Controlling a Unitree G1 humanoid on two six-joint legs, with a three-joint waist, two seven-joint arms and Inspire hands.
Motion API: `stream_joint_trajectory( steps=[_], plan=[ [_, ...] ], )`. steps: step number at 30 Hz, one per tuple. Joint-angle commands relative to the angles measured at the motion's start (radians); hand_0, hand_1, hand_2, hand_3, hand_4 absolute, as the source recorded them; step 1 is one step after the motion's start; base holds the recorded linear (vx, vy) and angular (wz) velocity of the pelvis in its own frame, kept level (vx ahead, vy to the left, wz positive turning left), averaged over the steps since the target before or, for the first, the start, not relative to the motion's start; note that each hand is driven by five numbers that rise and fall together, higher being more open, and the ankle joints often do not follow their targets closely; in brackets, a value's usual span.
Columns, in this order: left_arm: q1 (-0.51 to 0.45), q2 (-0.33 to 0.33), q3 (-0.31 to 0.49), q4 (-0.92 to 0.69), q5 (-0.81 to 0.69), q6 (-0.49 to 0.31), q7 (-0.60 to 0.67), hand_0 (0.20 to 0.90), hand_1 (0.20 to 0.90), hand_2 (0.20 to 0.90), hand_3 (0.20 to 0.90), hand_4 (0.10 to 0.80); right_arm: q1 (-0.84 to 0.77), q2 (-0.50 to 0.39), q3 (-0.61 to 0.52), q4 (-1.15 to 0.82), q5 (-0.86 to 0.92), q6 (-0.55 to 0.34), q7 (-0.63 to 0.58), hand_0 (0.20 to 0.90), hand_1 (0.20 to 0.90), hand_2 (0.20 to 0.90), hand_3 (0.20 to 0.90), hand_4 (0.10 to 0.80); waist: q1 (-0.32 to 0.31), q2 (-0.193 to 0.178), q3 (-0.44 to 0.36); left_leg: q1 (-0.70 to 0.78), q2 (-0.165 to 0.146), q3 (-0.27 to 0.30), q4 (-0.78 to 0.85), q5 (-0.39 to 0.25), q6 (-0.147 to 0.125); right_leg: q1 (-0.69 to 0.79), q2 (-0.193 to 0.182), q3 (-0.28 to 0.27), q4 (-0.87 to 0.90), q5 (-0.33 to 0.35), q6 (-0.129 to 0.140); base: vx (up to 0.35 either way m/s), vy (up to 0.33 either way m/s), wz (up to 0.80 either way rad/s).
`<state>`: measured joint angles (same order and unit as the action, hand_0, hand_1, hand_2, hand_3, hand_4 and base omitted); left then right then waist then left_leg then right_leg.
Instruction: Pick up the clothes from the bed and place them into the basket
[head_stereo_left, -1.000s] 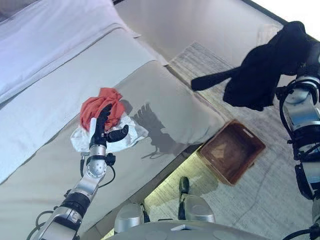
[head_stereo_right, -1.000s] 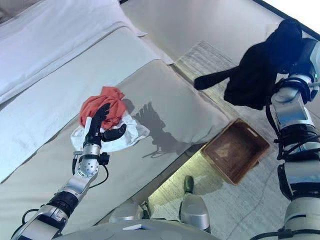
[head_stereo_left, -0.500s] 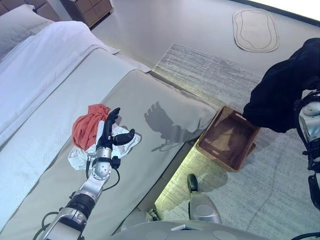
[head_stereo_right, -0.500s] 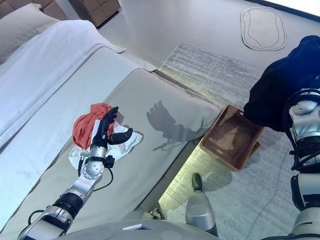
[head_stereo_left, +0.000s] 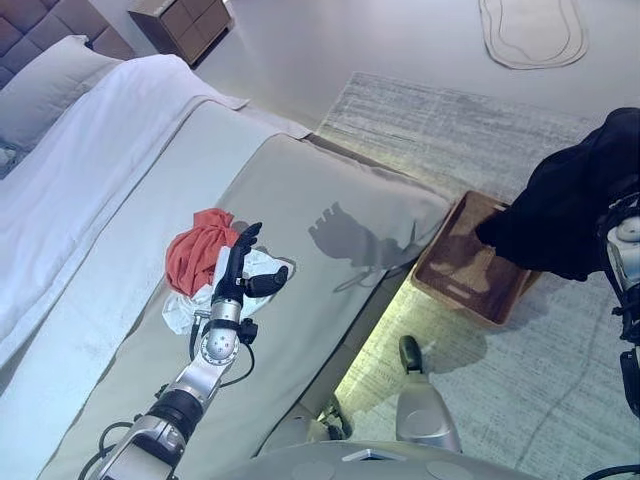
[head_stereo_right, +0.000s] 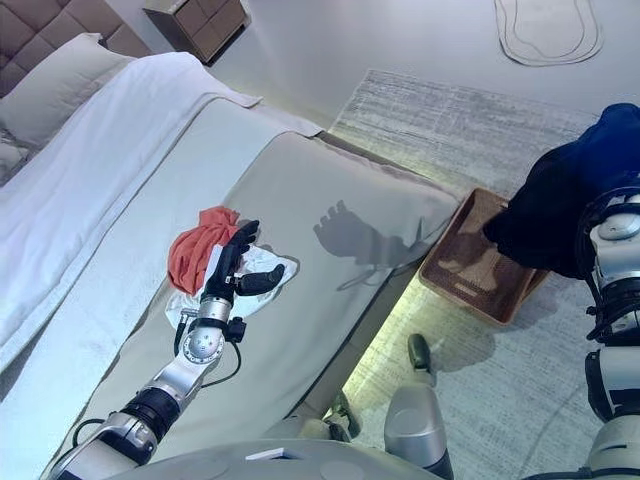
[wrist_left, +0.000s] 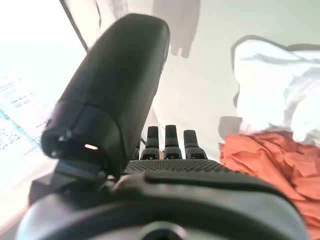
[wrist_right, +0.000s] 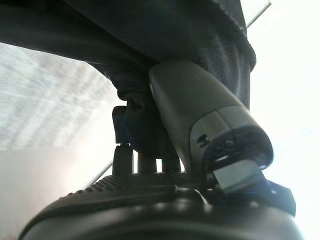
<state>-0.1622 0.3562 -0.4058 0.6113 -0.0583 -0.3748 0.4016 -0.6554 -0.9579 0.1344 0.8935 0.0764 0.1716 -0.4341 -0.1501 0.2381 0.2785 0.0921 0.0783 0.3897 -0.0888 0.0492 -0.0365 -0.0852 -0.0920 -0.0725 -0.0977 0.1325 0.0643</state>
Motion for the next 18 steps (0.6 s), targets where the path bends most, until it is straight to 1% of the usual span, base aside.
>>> stream_joint_trajectory(
  steps=[1,3,11,12,13,18],
  plan=[
    [-0.062,0.046,0.003,-0.026,-0.010,-0.087,0.014,0.900,0.900,0.900,0.900,0.800,-0.082,-0.061,0.048,-0.022,-0.050,-0.117,0.004,0.300,0.300,0.300,0.200,0.100,0.017,-0.115,-0.045,0.047,0.045,-0.029,0.002,-0.066,-0.083,0.048,-0.046,-0.023,0.010,-0.073,0.014,0.000,0.000,0.00],
    [-0.063,0.047,0.004,-0.024,-0.010,-0.090,0.011,0.900,0.900,0.900,0.900,0.800,-0.073,-0.046,0.059,-0.012,-0.065,-0.111,0.033,0.300,0.300,0.300,0.200,0.100,0.021,-0.114,-0.045,0.049,0.045,-0.032,0.002,-0.066,-0.081,0.052,-0.047,-0.025,0.010,-0.075,0.013,0.000,0.000,0.00],
    [-0.065,0.045,0.002,-0.011,-0.002,-0.090,-0.011,0.900,0.900,0.900,0.900,0.800,-0.067,0.024,0.102,0.123,-0.092,-0.161,0.112,0.300,0.300,0.300,0.200,0.100,0.055,-0.120,-0.059,0.051,0.049,-0.044,0.002,-0.055,-0.079,0.069,-0.047,-0.046,0.010,-0.078,0.009,-0.001,-0.027,0.06],
    [-0.065,0.046,0.001,-0.013,-0.002,-0.089,-0.013,0.900,0.900,0.900,0.900,0.800,-0.069,0.029,0.105,0.132,-0.095,-0.161,0.123,0.427,0.427,0.427,0.348,0.248,0.058,-0.121,-0.059,0.051,0.049,-0.045,0.002,-0.054,-0.078,0.070,-0.047,-0.048,0.010,-0.079,0.009,-0.020,-0.019,0.05],
    [-0.066,0.049,-0.001,-0.018,-0.003,-0.086,-0.014,0.900,0.900,0.900,0.900,0.800,-0.070,0.036,0.112,0.141,-0.100,-0.156,0.135,0.900,0.900,0.900,0.900,0.800,0.063,-0.121,-0.060,0.050,0.049,-0.048,0.002,-0.054,-0.078,0.071,-0.048,-0.051,0.010,-0.078,0.009,-0.028,-0.016,0.07],
    [-0.059,0.052,0.003,-0.005,-0.004,-0.098,-0.020,0.900,0.900,0.900,0.900,0.800,-0.070,0.062,0.140,0.179,-0.106,-0.174,0.195,0.900,0.900,0.900,0.900,0.800,0.079,-0.128,-0.066,0.048,0.050,-0.059,0.002,-0.055,-0.074,0.078,-0.050,-0.061,0.010,-0.080,0.008,-0.011,-0.011,0.10]
  ],
)
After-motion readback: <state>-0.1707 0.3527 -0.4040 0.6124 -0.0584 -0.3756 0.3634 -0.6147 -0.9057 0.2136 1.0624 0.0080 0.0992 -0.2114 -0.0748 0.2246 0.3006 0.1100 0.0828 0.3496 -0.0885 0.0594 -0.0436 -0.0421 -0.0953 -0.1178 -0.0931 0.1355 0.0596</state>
